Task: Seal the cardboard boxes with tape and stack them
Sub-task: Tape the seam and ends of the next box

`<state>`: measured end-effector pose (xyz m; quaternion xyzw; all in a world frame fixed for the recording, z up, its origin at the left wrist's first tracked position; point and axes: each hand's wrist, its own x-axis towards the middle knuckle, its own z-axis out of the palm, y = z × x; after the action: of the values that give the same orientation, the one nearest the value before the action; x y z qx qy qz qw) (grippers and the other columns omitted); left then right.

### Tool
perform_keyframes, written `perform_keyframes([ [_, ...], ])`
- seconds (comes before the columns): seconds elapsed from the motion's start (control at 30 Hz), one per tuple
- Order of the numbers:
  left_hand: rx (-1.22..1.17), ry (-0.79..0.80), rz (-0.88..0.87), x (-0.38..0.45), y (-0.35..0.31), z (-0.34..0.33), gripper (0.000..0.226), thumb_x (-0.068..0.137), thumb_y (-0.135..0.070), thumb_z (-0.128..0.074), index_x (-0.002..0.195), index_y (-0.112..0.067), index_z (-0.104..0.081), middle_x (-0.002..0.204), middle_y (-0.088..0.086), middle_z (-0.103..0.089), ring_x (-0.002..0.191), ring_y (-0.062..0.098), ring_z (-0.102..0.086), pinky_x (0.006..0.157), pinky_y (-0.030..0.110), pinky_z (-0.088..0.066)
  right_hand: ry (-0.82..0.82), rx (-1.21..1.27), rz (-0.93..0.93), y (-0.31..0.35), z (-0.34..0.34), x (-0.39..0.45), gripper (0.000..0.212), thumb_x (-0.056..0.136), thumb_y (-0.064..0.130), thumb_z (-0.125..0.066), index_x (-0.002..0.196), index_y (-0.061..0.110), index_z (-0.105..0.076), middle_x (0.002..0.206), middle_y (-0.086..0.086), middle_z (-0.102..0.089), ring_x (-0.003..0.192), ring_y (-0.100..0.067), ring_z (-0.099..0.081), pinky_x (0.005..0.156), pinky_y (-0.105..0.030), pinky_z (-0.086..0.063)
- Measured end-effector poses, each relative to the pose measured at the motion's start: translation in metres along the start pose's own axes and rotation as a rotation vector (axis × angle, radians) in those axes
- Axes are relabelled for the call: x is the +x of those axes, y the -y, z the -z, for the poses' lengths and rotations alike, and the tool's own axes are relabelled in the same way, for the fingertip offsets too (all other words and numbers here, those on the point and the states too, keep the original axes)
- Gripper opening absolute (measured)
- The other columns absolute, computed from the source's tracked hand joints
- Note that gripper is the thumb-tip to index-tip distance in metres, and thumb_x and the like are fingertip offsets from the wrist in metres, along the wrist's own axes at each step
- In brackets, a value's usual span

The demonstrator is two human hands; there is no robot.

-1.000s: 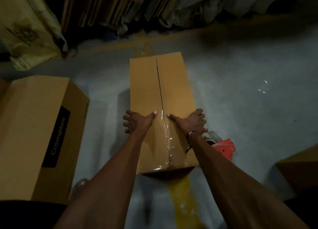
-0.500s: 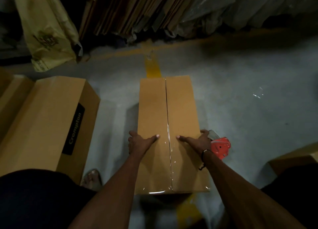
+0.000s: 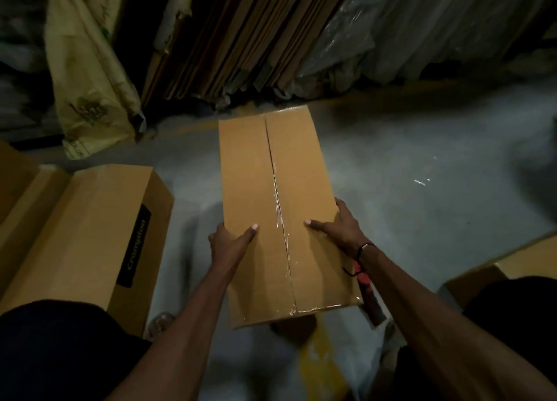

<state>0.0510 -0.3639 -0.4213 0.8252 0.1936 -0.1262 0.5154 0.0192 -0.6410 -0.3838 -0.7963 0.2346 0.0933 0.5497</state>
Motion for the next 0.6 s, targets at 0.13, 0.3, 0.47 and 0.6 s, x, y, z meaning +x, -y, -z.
perform_keyframes([
  [0.13,-0.056,-0.002,-0.157,-0.049,-0.083,0.032,0.120,0.046,-0.089,-0.076,0.140,-0.018,-0.054,0.135,0.006,-0.058,0.116,0.030,-0.061,0.095,0.052,-0.057,-0.025,0.047,0.151,0.060,0.051,-0.045,0.107,0.069,0.041,-0.092,0.153,0.028,-0.026,0.135,0.003,-0.050,0.121,-0.023,-0.053,0.102,-0.045,-0.049],
  [0.3,-0.102,0.048,-0.353,-0.130,-0.186,0.062,0.080,0.080,-0.041,-0.087,0.142,-0.017,-0.041,0.125,-0.004,-0.049,0.112,0.021,-0.055,0.093,0.040,-0.050,-0.079,0.070,0.358,0.128,0.138,-0.123,0.088,0.080,0.035,-0.084,0.150,0.031,-0.031,0.126,0.010,-0.051,0.110,-0.012,-0.056,0.092,-0.038,-0.051],
  [0.47,-0.112,0.169,-0.564,-0.205,-0.266,0.069,0.067,0.087,-0.040,-0.080,0.137,-0.022,-0.039,0.128,-0.001,-0.050,0.115,0.023,-0.056,0.096,0.046,-0.052,-0.180,0.100,0.474,0.168,0.219,-0.204,0.091,0.084,0.045,-0.080,0.154,0.039,-0.023,0.139,0.002,-0.047,0.118,-0.018,-0.056,0.095,-0.046,-0.054],
  [0.6,-0.118,0.244,-0.701,-0.261,-0.318,0.055,0.064,0.091,-0.041,-0.076,0.141,-0.023,-0.040,0.128,0.000,-0.054,0.109,0.016,-0.059,0.084,0.036,-0.050,-0.324,0.095,0.546,0.181,0.277,-0.270,0.081,0.089,0.044,-0.075,0.154,0.036,-0.026,0.141,0.000,-0.051,0.120,-0.017,-0.057,0.099,-0.045,-0.053],
])
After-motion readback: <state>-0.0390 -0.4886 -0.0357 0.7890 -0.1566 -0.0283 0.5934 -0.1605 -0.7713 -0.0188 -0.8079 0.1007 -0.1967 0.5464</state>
